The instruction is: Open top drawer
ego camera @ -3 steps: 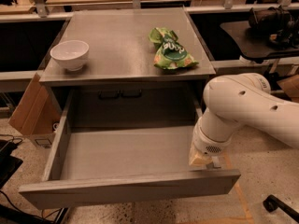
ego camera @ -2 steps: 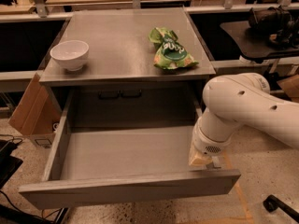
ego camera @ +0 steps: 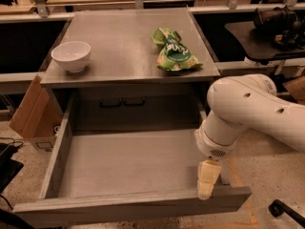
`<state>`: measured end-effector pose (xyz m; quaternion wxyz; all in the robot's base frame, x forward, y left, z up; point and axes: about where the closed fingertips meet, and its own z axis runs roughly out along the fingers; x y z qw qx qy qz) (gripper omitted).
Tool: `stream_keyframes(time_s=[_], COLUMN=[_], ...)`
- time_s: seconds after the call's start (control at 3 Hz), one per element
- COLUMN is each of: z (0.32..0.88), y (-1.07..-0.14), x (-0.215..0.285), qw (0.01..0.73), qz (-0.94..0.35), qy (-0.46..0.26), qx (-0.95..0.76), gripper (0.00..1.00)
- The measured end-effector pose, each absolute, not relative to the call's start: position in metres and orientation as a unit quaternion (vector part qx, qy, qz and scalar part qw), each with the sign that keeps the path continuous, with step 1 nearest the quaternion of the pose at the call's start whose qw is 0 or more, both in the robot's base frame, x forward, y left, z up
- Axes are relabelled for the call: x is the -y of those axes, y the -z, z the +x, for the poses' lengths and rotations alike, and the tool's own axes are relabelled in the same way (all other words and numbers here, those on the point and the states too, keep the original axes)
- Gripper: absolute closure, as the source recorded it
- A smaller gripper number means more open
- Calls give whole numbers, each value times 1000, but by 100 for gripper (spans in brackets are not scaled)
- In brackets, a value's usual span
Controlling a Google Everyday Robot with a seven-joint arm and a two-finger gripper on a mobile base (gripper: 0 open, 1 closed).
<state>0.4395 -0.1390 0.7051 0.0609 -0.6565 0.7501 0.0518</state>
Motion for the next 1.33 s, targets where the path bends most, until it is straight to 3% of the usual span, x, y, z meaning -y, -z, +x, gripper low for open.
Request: stream_keyframes(time_s=[0.33, 0.67, 1.33], z=[440, 439, 458], y=[-705, -706, -769], x=[139, 139, 161], qw=[61, 61, 61], qz=[-656, -657, -664], qy=[-52, -51, -3], qx=[-750, -750, -745], gripper=[0, 13, 59])
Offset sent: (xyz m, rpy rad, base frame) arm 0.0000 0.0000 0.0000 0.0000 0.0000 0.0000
